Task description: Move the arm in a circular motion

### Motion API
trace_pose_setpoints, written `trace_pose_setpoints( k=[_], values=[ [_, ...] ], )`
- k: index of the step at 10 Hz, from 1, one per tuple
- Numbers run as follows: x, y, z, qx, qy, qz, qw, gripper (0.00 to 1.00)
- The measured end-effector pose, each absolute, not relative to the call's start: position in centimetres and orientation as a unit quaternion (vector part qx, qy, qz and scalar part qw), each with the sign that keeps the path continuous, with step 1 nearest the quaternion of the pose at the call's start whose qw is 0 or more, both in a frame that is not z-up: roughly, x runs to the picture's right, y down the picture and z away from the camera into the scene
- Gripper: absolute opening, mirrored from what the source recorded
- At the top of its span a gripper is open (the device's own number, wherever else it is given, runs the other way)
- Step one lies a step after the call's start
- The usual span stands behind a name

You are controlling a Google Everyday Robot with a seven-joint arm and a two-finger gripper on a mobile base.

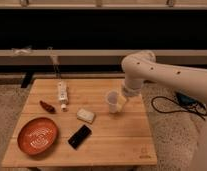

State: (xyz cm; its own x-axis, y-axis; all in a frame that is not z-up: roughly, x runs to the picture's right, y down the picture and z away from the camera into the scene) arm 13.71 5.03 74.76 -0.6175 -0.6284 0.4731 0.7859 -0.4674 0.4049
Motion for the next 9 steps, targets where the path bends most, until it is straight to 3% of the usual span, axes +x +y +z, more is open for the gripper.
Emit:
trace_pose_setpoints(
  k=[5,9],
  values=[
    [9.3,-4.8,81.7,-0.122,-0.268,-0.865,0.406,0.8],
    [0.4,-7.5,83.7,-0.093,-0.265,-0.894,0.35,0.8]
  ],
)
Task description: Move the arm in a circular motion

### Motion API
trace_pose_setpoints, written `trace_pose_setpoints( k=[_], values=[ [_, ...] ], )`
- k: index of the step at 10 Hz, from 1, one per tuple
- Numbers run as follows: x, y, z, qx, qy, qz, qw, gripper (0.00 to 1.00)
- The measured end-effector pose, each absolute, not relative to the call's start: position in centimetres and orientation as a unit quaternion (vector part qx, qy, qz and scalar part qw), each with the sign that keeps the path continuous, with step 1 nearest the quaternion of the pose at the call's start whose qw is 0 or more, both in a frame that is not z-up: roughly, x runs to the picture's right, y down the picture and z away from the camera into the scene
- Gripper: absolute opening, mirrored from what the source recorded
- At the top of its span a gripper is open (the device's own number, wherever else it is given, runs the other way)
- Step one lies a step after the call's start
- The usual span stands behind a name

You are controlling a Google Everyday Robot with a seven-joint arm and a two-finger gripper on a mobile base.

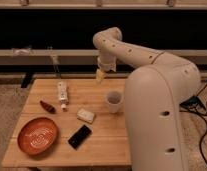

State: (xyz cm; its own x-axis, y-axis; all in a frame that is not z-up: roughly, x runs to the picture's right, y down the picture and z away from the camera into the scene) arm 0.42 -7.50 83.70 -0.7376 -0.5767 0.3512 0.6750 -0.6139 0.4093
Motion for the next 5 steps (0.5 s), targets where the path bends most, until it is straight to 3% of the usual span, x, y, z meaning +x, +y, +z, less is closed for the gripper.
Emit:
trace_pose_setpoints(
  k=[5],
  values=[
    [-15.1,-5.5,82.4,-0.02,-0.287,-0.932,0.22,0.8]
  ],
)
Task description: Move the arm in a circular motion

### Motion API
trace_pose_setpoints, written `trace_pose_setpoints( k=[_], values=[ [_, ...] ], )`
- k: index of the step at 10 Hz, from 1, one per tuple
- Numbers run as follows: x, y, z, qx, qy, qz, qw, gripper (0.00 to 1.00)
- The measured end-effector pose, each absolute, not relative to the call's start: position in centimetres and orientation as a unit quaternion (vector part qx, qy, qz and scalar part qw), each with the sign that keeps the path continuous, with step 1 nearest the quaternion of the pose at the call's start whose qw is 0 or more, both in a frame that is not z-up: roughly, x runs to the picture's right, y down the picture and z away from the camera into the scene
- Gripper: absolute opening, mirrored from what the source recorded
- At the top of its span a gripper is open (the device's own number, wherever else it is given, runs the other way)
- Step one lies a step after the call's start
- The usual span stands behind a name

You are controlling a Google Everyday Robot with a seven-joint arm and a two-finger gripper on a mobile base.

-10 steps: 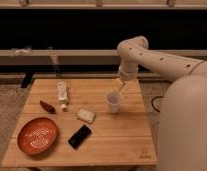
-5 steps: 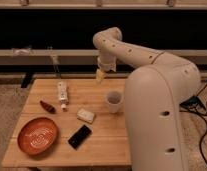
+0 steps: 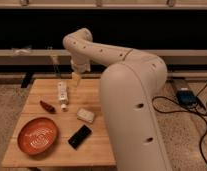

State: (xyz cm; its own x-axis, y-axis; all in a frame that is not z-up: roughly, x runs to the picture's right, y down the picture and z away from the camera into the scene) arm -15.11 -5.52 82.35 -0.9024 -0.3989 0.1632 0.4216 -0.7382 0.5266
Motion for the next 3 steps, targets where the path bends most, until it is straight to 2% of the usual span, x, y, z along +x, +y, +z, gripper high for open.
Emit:
trace_pose_setpoints(
  k=[1,3],
  values=[
    [-17.8,-4.5,81.5,-0.001,-0.297,-0.935,0.194,0.8],
    [-18.6,-4.1,81.1,0.005,-0.3,-0.936,0.185,0.8]
  ],
)
